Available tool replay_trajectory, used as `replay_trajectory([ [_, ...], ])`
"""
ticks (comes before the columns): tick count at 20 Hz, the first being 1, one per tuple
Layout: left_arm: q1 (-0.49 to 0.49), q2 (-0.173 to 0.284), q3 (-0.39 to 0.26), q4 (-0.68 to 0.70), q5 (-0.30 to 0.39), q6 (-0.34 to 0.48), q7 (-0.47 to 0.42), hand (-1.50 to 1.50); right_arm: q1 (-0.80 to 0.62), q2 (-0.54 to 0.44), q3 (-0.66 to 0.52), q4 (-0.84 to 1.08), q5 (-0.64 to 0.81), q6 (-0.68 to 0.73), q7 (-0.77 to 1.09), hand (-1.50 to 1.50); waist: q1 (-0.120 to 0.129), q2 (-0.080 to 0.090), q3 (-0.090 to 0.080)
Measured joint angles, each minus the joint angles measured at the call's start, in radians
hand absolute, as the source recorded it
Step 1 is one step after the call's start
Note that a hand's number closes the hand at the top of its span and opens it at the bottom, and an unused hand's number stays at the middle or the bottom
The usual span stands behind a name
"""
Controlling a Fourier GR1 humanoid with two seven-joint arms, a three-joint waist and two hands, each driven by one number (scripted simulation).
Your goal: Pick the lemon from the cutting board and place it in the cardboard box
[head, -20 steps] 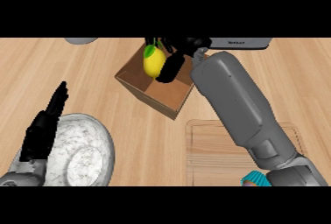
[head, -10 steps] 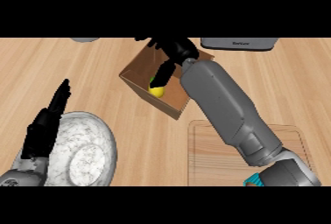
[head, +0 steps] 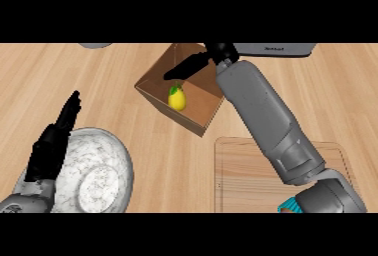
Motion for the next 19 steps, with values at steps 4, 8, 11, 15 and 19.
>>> replay_trajectory([
  [4, 0.018, 0.011, 0.014, -0.008, 0.008, -0.009, -0.008, 0.0, -0.008, -0.044, -0.117, 0.019, -0.098, 0.019, -0.049, -1.5, -0.008, -0.001, 0.0],
  [8, 0.025, 0.004, 0.016, -0.016, 0.003, -0.003, -0.01, 0.0, -0.014, -0.13, -0.204, 0.064, -0.154, 0.03, -0.075, -1.5, -0.013, -0.001, 0.0],
  [11, 0.028, 0.004, 0.018, -0.017, 0.003, -0.004, -0.007, 0.0, -0.011, -0.219, -0.255, 0.095, -0.183, 0.062, -0.082, -1.5, -0.018, -0.001, 0.0],
  [15, 0.02, 0.008, 0.028, -0.003, 0.015, -0.017, -0.019, 0.0, 0.004, -0.345, -0.315, 0.148, -0.221, 0.15, -0.127, -1.5, -0.013, 0.004, 0.001],
  [19, 0.016, 0.005, 0.029, -0.003, 0.013, -0.018, -0.021, 0.0, 0.038, -0.45, -0.344, 0.2, -0.234, 0.254, -0.193, -1.5, -0.007, 0.006, 0.002],
])
